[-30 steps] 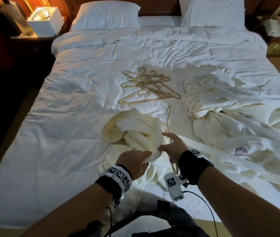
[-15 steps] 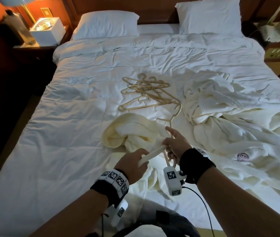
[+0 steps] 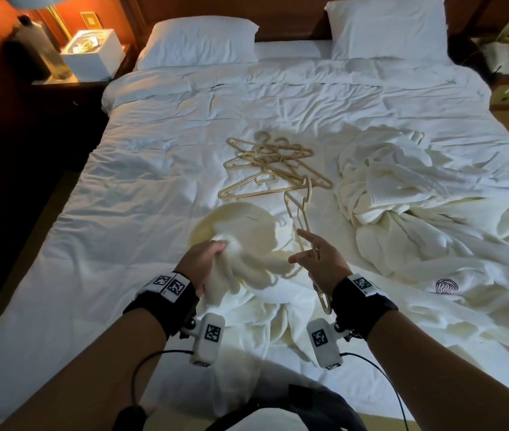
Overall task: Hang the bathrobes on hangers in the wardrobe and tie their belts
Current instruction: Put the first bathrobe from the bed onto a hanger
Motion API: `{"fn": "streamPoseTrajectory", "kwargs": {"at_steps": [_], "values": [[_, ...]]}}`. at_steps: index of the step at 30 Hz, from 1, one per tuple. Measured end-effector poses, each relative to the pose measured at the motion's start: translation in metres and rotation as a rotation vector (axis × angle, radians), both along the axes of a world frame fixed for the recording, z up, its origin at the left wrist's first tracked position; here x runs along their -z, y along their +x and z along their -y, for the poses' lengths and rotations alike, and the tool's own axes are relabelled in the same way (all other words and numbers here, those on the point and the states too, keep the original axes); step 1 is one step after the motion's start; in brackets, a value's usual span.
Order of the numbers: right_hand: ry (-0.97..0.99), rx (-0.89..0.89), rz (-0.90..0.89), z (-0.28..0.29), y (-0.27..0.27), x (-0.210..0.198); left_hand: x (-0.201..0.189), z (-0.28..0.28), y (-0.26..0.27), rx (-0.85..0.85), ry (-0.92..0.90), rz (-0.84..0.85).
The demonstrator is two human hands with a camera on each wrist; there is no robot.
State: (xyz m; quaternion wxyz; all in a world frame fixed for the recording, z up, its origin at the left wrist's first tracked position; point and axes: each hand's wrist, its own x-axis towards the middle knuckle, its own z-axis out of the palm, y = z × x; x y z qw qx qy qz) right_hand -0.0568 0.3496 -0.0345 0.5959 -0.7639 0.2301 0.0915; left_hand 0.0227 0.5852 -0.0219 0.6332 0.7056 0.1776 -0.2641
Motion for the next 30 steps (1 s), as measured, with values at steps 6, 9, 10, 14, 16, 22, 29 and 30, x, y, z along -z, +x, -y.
{"fn": "streamPoseTrajectory", "kwargs": {"at_steps": [6,9,10,14,16,22,29,30], "values": [[-0.021,-0.019,0.03,-0.012,-0.002,-0.002,0.0,-0.003,-0.005,0.023,-0.03,0.027],[0.129,-0.004,-0.052,-0.022,-0.001,-0.005,-0.008,0.007,-0.017,0.297,-0.055,0.155],[0.174,0.024,-0.078,-0.024,0.0,-0.004,-0.012,0.013,-0.024,0.461,-0.028,0.202],[0.101,0.044,-0.13,-0.026,0.006,0.002,-0.013,0.039,-0.056,0.976,0.093,0.102],[0.117,0.118,-0.116,-0.022,0.006,0.001,-0.002,0.041,-0.063,1.044,0.12,0.027],[0.279,0.192,-0.052,0.003,0.0,-0.011,0.009,0.032,-0.028,0.656,0.474,0.632],[0.54,0.037,0.01,-0.001,-0.01,-0.03,-0.024,0.069,0.014,1.01,0.529,0.597],[0.55,0.037,0.025,-0.002,-0.012,-0.031,-0.022,0.07,0.018,1.077,0.587,0.54]]}}
